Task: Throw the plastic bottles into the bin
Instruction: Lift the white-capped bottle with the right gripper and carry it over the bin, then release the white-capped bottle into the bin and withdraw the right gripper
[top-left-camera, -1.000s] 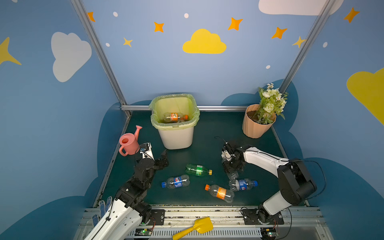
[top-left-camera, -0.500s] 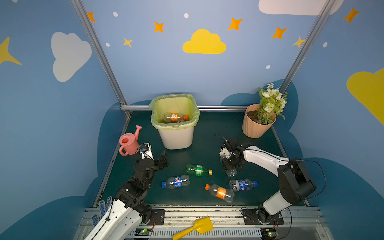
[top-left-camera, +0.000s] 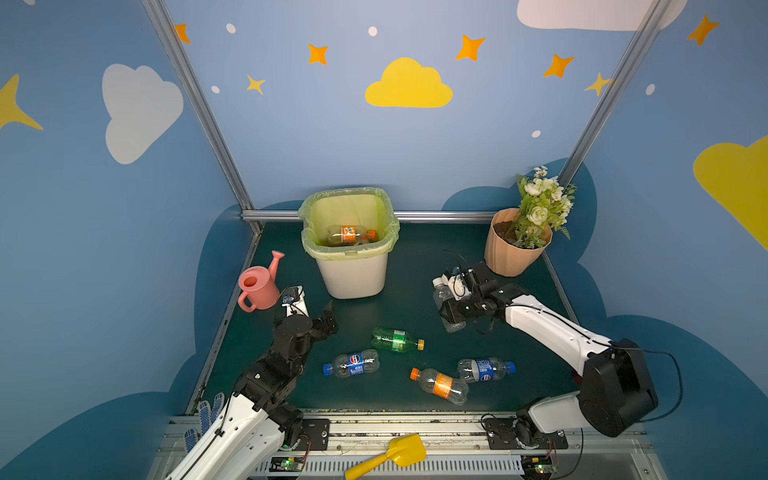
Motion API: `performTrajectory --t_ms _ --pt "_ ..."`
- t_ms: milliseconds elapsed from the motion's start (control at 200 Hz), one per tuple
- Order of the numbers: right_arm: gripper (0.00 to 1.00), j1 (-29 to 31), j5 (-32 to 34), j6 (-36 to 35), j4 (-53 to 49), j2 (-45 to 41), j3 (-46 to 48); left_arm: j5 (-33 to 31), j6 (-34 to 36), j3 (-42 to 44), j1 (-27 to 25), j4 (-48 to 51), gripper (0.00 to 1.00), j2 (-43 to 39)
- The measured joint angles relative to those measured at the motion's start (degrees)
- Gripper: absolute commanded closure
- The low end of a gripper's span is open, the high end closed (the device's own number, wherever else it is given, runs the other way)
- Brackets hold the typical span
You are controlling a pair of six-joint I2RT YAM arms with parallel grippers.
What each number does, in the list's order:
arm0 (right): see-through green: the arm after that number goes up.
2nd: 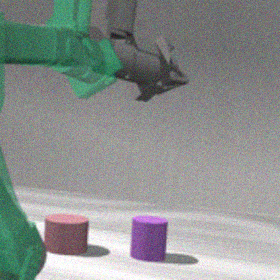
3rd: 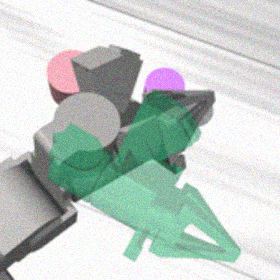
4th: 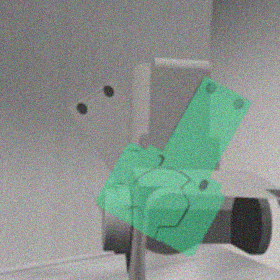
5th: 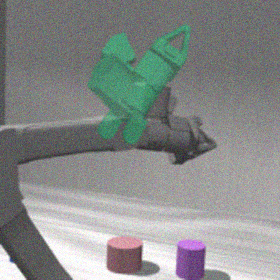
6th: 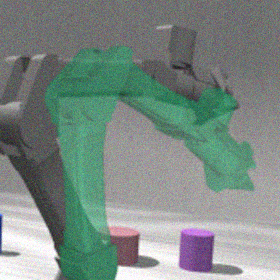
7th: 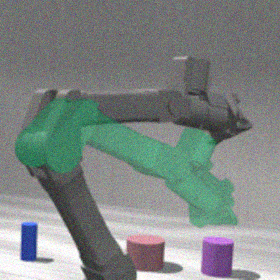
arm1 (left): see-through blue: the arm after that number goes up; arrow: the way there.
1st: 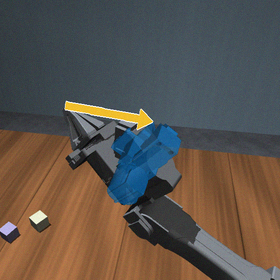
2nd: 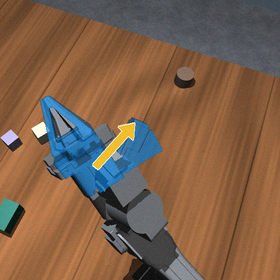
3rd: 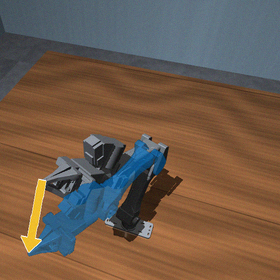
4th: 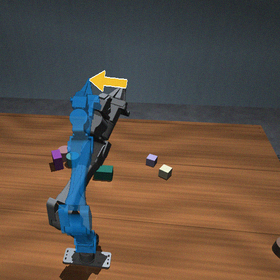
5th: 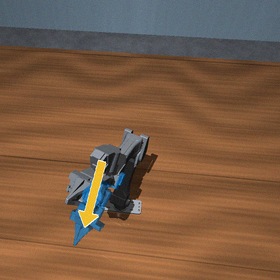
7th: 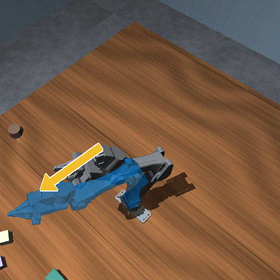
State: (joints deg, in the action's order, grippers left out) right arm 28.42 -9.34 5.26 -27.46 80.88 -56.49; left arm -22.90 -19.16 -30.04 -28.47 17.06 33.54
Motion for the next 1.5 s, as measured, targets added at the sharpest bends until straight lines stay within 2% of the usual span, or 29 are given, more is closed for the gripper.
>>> performTrajectory --t_ms 250,556,766,996,1131,1166,1241,1296,1406,1502 --pt "0.53 -2.19 -2.89 1.86 11.45 -7.54 -2.75 -0.13 -1.68 0.70 0.00 0.33 0.00 2.12" --pt "0.50 -2.19 -4.98 3.96 26.51 -10.14 -17.66 -0.13 -3.43 0.83 0.00 0.37 0.00 2.43" --pt "0.49 0.76 -11.32 7.23 35.10 -5.11 -32.22 -0.13 -4.04 1.40 0.00 0.35 0.00 2.36" --pt "0.45 6.34 -16.28 11.06 42.23 5.31 -41.42 -0.13 -4.39 1.55 0.00 0.39 0.00 2.19" --pt "0.39 8.61 -17.92 12.50 41.35 16.37 -46.14 -0.11 -5.09 1.55 0.00 0.39 0.00 2.01" --pt "0.34 9.07 -18.36 12.46 39.85 19.61 -47.50 -0.11 -5.16 1.55 0.00 0.39 0.00 1.90" --pt "0.15 9.68 -18.95 11.47 34.03 26.47 -50.80 -0.13 -5.27 1.55 0.00 0.46 0.00 1.64" --pt "0.10 10.03 -18.93 9.79 28.87 29.92 -53.35 -0.15 -5.42 1.53 0.00 0.83 0.00 1.27" --pt "0.06 10.03 -17.59 5.55 19.85 31.04 -57.09 -1.01 -6.47 1.33 -0.22 2.58 0.00 -0.57" --pt "0.04 9.86 -15.13 1.64 16.81 26.21 -58.21 -2.38 -7.34 1.25 -1.03 3.43 0.00 -3.43"
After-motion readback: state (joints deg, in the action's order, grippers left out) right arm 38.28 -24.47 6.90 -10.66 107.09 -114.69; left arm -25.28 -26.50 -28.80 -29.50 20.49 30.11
